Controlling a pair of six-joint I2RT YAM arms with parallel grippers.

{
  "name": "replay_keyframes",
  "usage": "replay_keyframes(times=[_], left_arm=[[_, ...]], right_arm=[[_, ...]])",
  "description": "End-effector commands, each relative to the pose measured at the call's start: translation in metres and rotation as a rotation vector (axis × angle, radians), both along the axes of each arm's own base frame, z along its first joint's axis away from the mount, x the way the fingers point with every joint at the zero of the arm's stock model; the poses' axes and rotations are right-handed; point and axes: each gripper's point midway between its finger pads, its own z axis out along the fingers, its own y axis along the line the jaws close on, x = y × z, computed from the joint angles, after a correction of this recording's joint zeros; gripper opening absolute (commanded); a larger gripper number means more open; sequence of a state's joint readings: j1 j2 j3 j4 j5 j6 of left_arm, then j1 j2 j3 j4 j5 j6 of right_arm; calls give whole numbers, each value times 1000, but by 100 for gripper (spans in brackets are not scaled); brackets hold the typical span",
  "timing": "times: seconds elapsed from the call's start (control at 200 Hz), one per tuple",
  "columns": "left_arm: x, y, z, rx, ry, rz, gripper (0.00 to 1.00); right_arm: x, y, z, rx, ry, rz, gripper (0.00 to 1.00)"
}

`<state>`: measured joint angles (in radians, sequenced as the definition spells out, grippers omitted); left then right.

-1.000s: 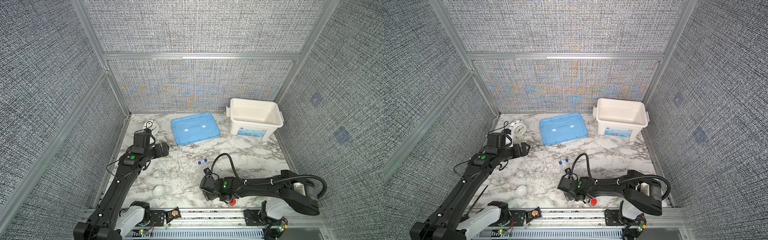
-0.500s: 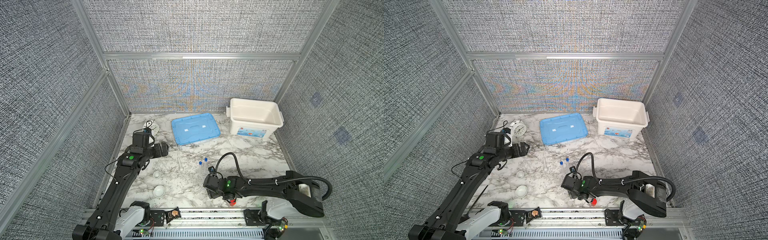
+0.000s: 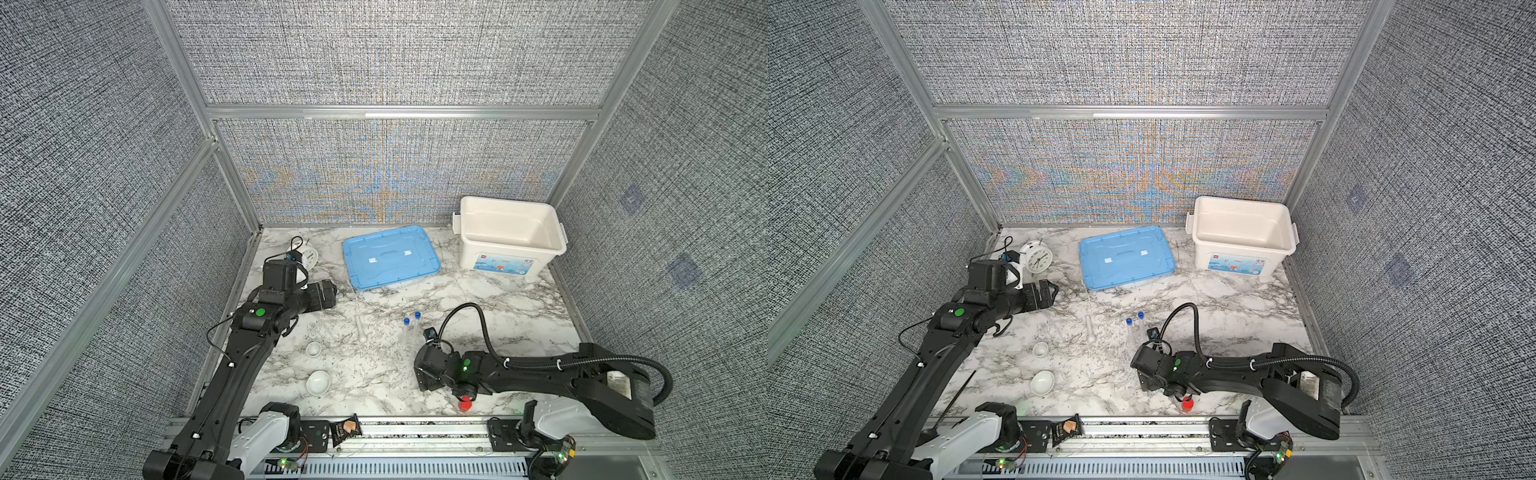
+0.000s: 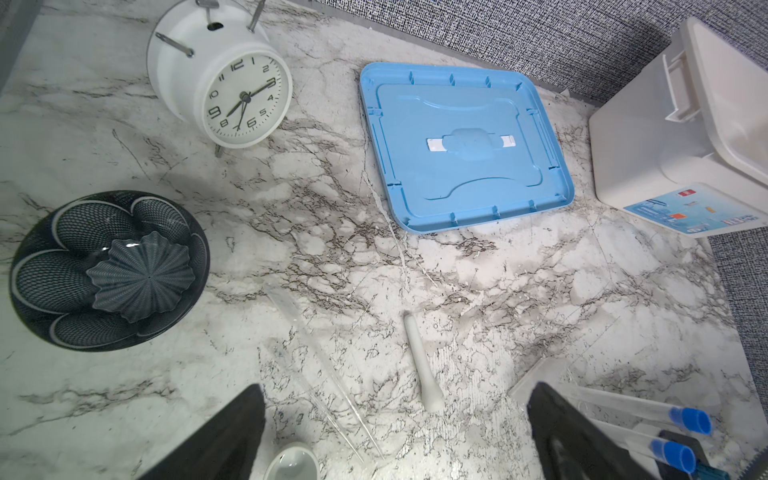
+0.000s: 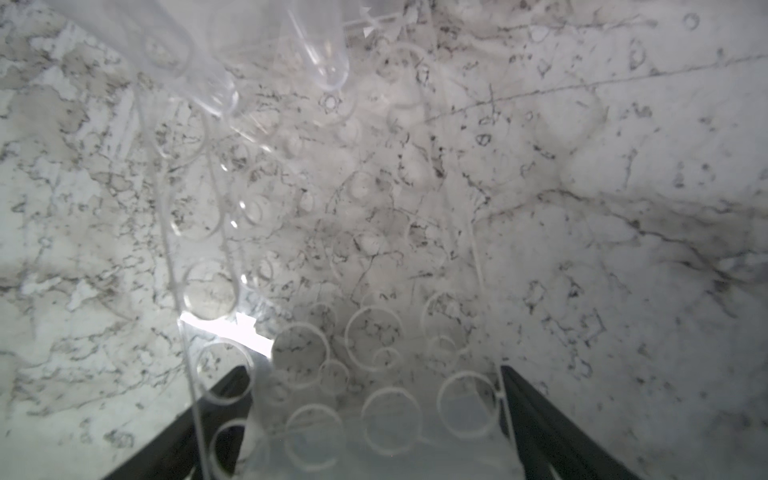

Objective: Organize the chemistry lab equipment
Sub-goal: 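Grip the clear acrylic rack's near edge with the right gripper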

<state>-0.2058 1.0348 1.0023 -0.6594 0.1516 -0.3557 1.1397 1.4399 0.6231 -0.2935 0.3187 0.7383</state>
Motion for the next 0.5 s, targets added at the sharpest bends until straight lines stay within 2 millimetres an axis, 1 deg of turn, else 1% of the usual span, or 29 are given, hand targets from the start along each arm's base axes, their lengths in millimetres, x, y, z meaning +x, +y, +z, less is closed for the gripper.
replay_keyframes(times=[0.0, 0.1, 0.195, 0.295, 0.4, 0.495], left_arm=[[6, 5, 4, 51, -6, 1, 99], [9, 8, 1, 66, -4, 17, 99], [10, 1, -4, 35, -14, -8, 99], [10, 1, -11, 3, -25, 15, 99], [12, -1, -8, -26, -60, 23, 99], [16, -1, -2, -10, -77, 10, 99]], right_arm=[[-16, -3, -11, -11, 86, 36, 95], [-16, -2, -4, -14, 61, 63, 95], [-13, -8, 1, -31, 21, 63, 96], [-10, -11, 5, -11, -9, 63, 97], [-6, -7, 12, 4, -41, 88, 97], [-2, -2, 18, 5, -75, 146, 97]])
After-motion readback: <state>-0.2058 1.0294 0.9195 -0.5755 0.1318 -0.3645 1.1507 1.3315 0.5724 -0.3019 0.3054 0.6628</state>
